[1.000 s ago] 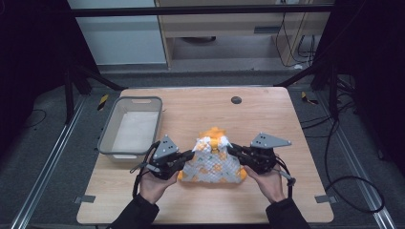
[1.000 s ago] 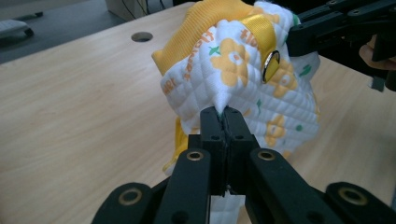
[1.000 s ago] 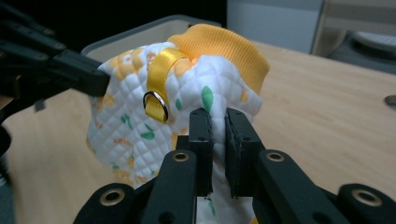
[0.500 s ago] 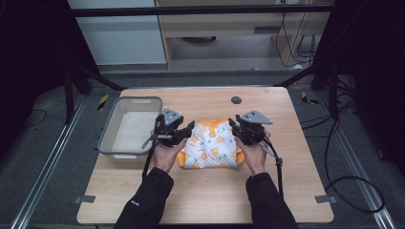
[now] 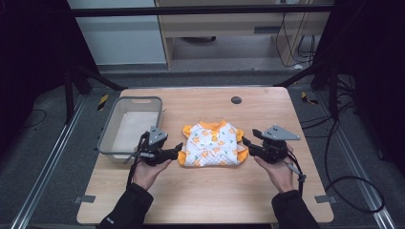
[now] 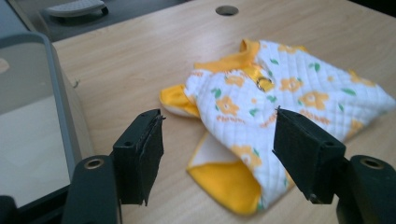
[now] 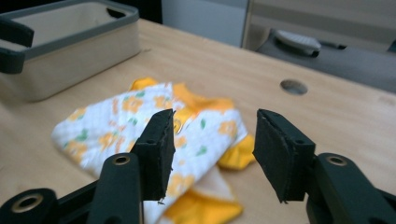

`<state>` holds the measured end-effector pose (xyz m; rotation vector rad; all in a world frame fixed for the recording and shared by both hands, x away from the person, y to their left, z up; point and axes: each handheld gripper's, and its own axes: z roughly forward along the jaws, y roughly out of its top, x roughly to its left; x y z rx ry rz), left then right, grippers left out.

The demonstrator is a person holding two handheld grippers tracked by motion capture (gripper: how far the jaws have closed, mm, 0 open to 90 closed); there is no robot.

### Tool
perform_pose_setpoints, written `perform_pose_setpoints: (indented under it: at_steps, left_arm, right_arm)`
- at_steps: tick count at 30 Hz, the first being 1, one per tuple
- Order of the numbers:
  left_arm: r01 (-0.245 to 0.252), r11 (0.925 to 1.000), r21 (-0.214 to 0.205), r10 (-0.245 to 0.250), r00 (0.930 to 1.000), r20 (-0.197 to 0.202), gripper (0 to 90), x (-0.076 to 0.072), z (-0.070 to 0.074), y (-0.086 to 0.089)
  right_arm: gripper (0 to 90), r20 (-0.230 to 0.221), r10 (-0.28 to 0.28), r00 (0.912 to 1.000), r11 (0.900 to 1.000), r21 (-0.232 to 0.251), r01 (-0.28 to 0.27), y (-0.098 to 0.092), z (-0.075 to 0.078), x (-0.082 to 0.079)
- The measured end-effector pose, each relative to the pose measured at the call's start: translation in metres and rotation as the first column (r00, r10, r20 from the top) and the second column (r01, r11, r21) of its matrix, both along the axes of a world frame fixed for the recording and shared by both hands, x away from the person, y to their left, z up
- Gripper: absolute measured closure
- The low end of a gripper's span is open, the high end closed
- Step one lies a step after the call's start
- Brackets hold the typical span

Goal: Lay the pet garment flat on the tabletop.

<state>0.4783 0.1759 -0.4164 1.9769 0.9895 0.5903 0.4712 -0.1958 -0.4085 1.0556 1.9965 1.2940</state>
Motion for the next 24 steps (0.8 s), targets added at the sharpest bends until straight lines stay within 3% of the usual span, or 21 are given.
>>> perform_pose_setpoints:
  at_steps: [4,6,9,10,13,14,17,24]
  left_arm:
    - [0.020,0.9990,0.039,-0.019,0.9996,-0.019,32.1,-0.016,-0.015,0.008]
    - [0.025,0.9989,0.039,-0.024,0.9992,-0.032,32.0,-0.024,-0.026,0.011]
    - [0.023,0.9993,0.030,-0.022,0.9991,-0.037,32.0,-0.026,-0.034,0.013]
    - [0.025,0.9985,0.049,-0.022,0.9973,-0.070,32.0,-0.025,-0.042,0.012]
    - [0.023,0.9985,0.049,-0.019,0.9963,-0.084,32.6,-0.023,-0.050,0.011]
    - [0.038,0.9957,0.085,-0.029,0.9941,-0.104,32.6,-0.020,-0.055,0.006]
    - [0.046,0.9940,0.099,-0.036,0.9943,-0.100,33.1,-0.018,-0.058,0.003]
    - [0.081,0.9917,0.100,-0.073,0.9937,-0.085,46.5,-0.011,-0.065,-0.007]
  right_arm:
    - [44.3,-0.035,0.025,0.9991,0.9995,-0.019,-0.026,-0.009,-0.017,-0.017]
    - [42.2,-0.088,0.044,0.9952,0.9979,-0.044,-0.048,-0.012,-0.031,-0.024]
    - [41.8,-0.109,0.052,0.9927,0.9972,-0.048,-0.058,-0.012,-0.040,-0.027]
    - [41.7,-0.139,0.056,0.9887,0.9954,-0.070,-0.066,-0.010,-0.049,-0.026]
    - [41.7,-0.158,0.054,0.9859,0.9940,-0.086,-0.068,-0.008,-0.056,-0.024]
    - [41.6,-0.174,0.067,0.9824,0.9925,-0.090,-0.083,-0.005,-0.062,-0.021]
    - [41.9,-0.187,0.076,0.9794,0.9899,-0.103,-0.097,0.000,-0.067,-0.019]
    - [47.0,-0.221,0.123,0.9675,0.9811,-0.120,-0.152,0.017,-0.082,-0.009]
